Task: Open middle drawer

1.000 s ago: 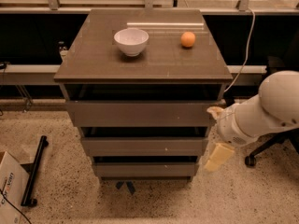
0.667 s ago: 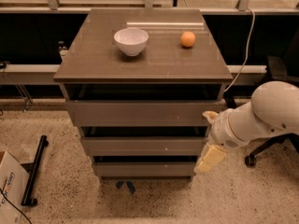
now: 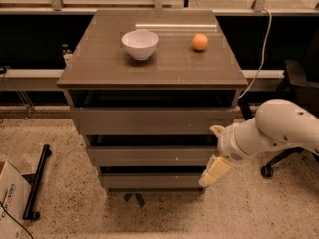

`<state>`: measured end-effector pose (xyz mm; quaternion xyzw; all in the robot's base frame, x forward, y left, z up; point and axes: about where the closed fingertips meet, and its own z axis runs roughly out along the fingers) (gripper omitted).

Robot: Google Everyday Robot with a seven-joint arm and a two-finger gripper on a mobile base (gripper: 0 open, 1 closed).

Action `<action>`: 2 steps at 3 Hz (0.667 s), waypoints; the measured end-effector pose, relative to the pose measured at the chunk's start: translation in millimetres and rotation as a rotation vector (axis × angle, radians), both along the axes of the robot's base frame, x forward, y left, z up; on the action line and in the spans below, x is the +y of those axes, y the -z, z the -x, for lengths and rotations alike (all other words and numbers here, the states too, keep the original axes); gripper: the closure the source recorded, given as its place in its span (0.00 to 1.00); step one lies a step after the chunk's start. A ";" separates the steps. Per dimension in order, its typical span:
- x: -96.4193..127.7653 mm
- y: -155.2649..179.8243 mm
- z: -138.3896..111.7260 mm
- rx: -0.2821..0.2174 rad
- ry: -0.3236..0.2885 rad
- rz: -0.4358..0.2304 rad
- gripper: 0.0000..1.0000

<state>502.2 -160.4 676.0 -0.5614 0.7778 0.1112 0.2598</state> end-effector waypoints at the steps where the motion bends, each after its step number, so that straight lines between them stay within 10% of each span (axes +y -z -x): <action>1: 0.4 4.2 -1.0 0.005 0.002 -0.005 0.00; 2: 2.8 13.1 -2.1 0.014 0.012 0.011 0.00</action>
Offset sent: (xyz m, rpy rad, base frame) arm 0.0041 0.0036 -0.0246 -0.0335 0.0254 -0.0325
